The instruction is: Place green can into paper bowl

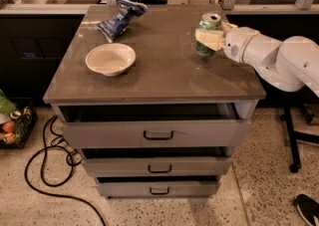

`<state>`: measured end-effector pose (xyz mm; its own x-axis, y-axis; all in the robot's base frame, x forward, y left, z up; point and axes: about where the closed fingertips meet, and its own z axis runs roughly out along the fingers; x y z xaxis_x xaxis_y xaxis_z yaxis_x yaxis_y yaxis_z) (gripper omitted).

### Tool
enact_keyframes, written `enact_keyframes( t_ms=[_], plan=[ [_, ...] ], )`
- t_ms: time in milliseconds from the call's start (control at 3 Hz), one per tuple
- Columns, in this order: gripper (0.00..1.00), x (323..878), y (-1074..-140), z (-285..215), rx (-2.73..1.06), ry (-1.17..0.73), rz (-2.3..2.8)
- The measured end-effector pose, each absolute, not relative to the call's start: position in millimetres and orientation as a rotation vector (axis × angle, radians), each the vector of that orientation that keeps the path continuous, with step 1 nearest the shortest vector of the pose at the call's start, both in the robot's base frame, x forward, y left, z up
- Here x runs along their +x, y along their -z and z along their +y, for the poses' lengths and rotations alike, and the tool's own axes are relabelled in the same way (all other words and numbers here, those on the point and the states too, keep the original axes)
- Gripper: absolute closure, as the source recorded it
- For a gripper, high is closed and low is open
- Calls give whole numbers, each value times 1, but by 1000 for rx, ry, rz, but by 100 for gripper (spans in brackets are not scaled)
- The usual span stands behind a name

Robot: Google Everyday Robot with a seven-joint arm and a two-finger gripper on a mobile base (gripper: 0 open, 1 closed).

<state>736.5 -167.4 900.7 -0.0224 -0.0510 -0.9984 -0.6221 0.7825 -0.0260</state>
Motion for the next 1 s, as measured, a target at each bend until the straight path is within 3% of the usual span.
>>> enact_keyframes(
  t_ms=[1000],
  plan=[
    [100, 703, -951, -57, -623, -518, 1536]
  ],
)
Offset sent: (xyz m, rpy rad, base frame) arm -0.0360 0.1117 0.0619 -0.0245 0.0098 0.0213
